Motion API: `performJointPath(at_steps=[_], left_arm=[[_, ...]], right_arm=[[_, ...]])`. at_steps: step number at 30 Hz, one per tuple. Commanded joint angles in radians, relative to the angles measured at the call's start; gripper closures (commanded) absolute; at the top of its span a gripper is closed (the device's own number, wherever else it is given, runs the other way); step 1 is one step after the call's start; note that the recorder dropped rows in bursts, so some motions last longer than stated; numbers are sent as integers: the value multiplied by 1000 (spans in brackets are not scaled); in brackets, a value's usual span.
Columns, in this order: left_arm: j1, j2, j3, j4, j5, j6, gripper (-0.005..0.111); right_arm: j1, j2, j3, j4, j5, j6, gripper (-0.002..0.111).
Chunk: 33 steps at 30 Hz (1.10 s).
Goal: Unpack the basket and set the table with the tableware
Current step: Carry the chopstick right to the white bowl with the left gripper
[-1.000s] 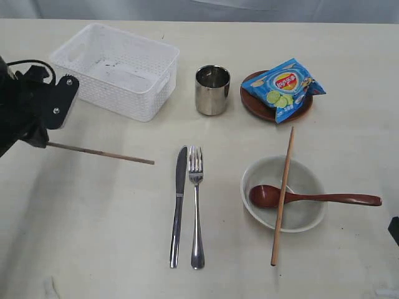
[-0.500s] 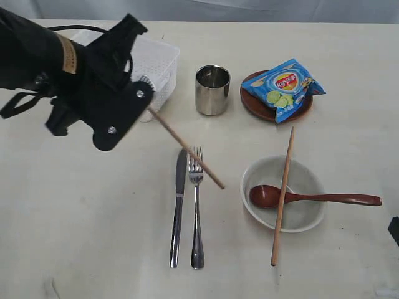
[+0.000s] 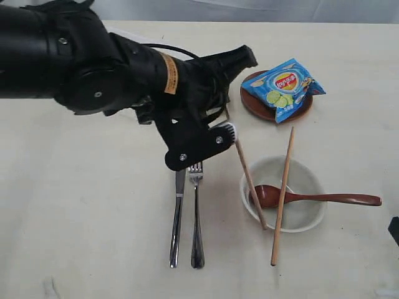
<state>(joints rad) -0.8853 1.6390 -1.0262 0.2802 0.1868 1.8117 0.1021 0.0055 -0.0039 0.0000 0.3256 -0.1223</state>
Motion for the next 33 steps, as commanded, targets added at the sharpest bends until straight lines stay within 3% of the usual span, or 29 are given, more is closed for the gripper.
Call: performJointPath(at_steps=[1,10,33], left_arm=[[-22,60,-57,4,-10,138,107],[-29,94,-64,4,-58,225,107],[-82,139,-64,-23,-81,235,107]], right_arm=[[0,-6,4,0,-6,3,108],[0,-6,4,0,-6,3,108],[0,-6,4,0,-6,3,108]])
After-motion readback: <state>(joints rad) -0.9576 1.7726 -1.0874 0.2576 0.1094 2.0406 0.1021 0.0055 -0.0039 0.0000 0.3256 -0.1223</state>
